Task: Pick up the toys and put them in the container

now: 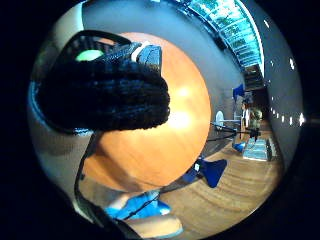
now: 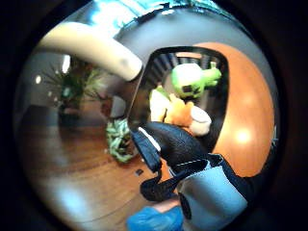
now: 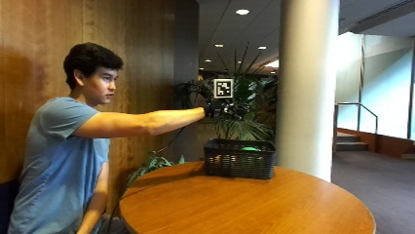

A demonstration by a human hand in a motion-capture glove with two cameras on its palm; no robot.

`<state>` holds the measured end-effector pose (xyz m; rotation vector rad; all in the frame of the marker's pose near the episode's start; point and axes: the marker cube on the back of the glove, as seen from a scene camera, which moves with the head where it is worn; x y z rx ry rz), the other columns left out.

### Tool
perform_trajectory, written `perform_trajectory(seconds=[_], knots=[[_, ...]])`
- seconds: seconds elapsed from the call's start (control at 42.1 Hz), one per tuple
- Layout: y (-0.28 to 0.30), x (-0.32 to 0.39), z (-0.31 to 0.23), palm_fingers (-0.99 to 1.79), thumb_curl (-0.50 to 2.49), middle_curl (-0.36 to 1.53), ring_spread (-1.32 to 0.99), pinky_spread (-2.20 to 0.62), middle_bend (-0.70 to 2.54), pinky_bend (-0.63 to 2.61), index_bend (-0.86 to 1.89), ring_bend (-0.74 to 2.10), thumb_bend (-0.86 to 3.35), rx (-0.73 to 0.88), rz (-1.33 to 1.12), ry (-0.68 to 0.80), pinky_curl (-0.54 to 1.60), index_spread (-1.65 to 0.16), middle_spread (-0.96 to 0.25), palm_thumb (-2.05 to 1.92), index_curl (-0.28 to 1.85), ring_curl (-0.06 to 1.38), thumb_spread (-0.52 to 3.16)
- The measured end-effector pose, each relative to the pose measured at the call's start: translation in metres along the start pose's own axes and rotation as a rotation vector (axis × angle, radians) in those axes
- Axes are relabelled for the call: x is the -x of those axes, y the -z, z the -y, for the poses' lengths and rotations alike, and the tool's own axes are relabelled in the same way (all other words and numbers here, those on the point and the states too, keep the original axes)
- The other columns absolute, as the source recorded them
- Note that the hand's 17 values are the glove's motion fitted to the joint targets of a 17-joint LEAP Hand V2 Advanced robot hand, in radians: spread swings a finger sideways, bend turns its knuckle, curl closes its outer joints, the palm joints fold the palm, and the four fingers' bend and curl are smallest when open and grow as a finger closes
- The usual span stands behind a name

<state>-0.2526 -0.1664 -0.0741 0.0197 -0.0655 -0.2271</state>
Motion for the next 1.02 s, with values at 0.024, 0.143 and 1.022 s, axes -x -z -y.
perform_trajectory(seconds=[0.024,0.143,1.022], knots=[[0.0,0.007,-0.001,-0.32,0.38,0.4,0.05,0.04,0.1,1.56,0.12,0.39,-0.07,0.002,-0.015,0.002,0.38,-0.27,0.11,-0.08,0.23,0.39,1.06],[0.004,-0.01,-0.023,-0.3,0.35,0.36,0.06,0.06,0.1,1.51,0.1,0.31,-0.07,0.023,-0.053,0.022,0.36,-0.27,0.11,-0.08,0.23,0.37,1.06],[-0.051,-0.22,-0.217,-0.22,0.25,0.23,0.08,0.09,0.12,1.36,0.1,0.18,-0.04,0.019,-0.084,-0.282,0.32,-0.26,0.09,-0.04,0.18,0.33,1.11]])
